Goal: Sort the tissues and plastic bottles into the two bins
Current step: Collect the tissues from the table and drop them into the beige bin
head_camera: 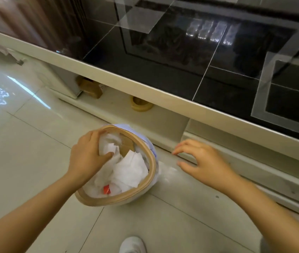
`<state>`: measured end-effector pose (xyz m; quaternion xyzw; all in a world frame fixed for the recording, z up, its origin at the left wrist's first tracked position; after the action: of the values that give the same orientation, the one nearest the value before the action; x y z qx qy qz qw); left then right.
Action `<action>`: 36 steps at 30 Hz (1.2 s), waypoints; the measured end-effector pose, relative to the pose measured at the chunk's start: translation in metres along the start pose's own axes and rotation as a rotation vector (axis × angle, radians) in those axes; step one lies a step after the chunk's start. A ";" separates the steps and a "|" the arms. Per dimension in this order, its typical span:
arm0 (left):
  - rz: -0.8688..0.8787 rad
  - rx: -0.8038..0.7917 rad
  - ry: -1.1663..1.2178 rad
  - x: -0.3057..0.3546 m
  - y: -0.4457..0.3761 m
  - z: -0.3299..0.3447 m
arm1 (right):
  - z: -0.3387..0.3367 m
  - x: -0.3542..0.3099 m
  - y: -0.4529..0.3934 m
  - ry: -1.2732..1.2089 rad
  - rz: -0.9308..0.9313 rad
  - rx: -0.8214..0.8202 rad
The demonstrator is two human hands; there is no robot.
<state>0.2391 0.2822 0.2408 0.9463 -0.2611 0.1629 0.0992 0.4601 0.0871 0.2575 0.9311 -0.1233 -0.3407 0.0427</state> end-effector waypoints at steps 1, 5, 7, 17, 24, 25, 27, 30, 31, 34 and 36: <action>-0.067 -0.006 -0.023 -0.009 -0.004 0.004 | -0.003 0.005 0.009 -0.005 0.026 -0.001; -0.326 -0.169 0.080 -0.043 -0.012 0.028 | -0.016 0.032 0.044 -0.035 0.167 0.003; -0.294 -0.183 0.050 -0.039 -0.012 0.033 | -0.019 0.048 0.062 -0.060 0.228 -0.003; -0.059 -0.394 0.149 0.090 0.033 0.085 | -0.026 0.075 0.121 -0.096 0.387 0.004; 0.011 -0.490 0.242 0.176 0.071 0.123 | -0.030 0.099 0.181 -0.098 0.527 0.102; 0.006 -0.505 0.255 0.184 0.076 0.128 | -0.030 0.102 0.189 -0.090 0.540 0.112; 0.007 -0.543 0.270 0.198 0.089 0.133 | -0.030 0.106 0.205 -0.095 0.563 0.133; 0.008 -0.586 0.288 0.215 0.105 0.138 | -0.034 0.109 0.223 -0.092 0.569 0.176; 0.005 -0.600 0.284 0.219 0.110 0.139 | -0.035 0.110 0.229 -0.087 0.572 0.186; -0.019 -0.633 0.251 0.227 0.122 0.146 | -0.036 0.111 0.245 -0.080 0.583 0.190; -0.027 -0.648 0.229 0.234 0.129 0.147 | -0.041 0.111 0.255 -0.072 0.585 0.205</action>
<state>0.3982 0.0251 0.2018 0.8445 -0.2740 0.1753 0.4254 0.5177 -0.1883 0.2611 0.8429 -0.4211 -0.3325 0.0406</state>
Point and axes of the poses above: each hand's wrist, its own y-axis away from the middle knuckle, its own z-axis out of the palm, x = y × z, the point moved 7 cm from there along -y, towards the middle knuckle, and after that the axes turned 1 degree about y, right-handed, at the moved point
